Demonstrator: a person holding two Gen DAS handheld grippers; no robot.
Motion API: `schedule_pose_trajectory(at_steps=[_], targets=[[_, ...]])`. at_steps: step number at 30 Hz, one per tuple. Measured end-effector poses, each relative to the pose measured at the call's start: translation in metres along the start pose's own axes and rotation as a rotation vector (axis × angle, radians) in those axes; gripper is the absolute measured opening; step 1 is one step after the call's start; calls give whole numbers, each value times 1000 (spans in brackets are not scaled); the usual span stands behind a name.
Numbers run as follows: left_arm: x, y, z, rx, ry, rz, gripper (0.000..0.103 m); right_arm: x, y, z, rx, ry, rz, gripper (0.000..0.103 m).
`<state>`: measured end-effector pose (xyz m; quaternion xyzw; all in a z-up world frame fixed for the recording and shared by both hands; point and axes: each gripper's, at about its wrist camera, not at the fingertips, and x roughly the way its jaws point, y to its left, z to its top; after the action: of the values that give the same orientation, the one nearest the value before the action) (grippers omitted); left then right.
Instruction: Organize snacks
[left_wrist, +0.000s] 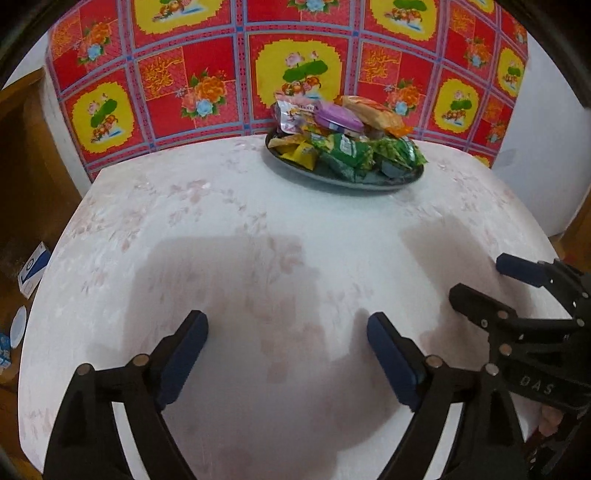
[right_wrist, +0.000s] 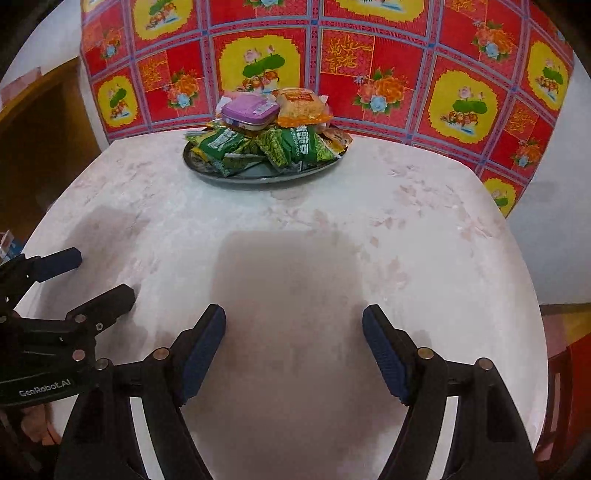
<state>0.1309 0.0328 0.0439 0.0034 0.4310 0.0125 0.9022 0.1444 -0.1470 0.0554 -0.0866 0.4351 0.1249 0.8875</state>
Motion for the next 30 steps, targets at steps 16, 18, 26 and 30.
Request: schedule_pose_trajectory(at_steps=[16,18,26,30], targets=[[13,3,15,6,-3,-13,97,23,-3,18,50,-27,-24,88],[13,3,15,6,-3,-13,97,23,-4,18,50,-28,-23,88],[13,3,15,5,-3,-13,97,23,-3,18,50,-28,-23,88],[13,3,15,5,-3,-13,97,23,-3,18,49,-28,-22,88]])
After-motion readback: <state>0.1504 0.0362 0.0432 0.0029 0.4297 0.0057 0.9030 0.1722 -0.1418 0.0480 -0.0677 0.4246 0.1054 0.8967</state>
